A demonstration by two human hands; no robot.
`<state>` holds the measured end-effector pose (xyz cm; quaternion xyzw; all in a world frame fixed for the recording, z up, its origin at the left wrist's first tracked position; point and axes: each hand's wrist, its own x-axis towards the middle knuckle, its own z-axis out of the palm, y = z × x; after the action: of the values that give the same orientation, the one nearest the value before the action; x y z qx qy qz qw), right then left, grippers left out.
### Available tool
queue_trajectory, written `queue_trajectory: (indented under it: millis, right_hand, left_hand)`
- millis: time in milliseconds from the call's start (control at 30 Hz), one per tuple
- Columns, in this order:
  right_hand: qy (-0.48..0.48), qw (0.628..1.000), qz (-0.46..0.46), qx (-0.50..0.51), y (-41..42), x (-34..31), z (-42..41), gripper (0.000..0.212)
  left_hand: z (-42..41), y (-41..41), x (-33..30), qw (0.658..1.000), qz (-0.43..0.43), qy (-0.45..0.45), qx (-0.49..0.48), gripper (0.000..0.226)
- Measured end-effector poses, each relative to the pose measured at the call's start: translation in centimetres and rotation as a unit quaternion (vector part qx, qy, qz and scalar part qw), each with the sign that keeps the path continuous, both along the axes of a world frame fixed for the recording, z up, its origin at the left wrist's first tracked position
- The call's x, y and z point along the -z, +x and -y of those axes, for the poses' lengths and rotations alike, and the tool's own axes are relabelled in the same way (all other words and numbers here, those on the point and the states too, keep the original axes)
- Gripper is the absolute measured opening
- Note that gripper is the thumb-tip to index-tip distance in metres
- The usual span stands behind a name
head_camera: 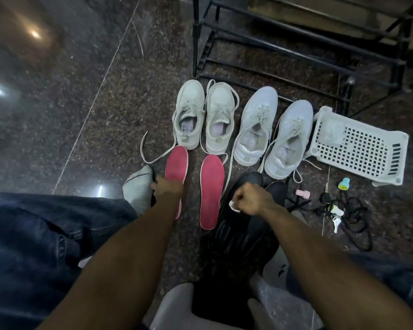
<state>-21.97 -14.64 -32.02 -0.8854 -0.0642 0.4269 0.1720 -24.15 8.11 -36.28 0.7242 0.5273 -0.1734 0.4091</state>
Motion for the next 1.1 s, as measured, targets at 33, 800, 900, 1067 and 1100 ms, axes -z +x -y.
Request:
queue_trajectory:
  millis: [33, 800, 900, 1067, 1100]
  right_hand:
    - [0.006, 1.0, 0.003, 0.011, 0.0, 0.3, -0.1, 0.014]
    - [0.131, 0.962, 0.078, 0.227, -2.0, 0.2, -1.0, 0.028]
    - [0.206, 0.943, 0.102, 0.24, -2.1, -2.1, -2.1, 0.021]
    - [0.29, 0.9, 0.153, 0.288, -1.7, -6.7, -2.1, 0.005]
    - [0.3, 0.892, 0.158, 0.298, -1.6, -7.6, -2.0, 0.004]
  left_hand:
    - [0.6, -0.4, -0.7, 0.998, -0.005, 0.043, 0.036, 0.049]
    - [4.5, -1.5, -0.4, 0.983, 0.072, -0.129, 0.105, 0.023]
    - [5.0, -1.9, -3.7, 0.956, 0.144, -0.253, 0.027, 0.012]
    - [6.2, -1.7, -10.2, 0.823, 0.179, -0.537, -0.054, 0.034]
    - [6.5, -1.6, -11.4, 0.797, 0.193, -0.567, -0.073, 0.037]
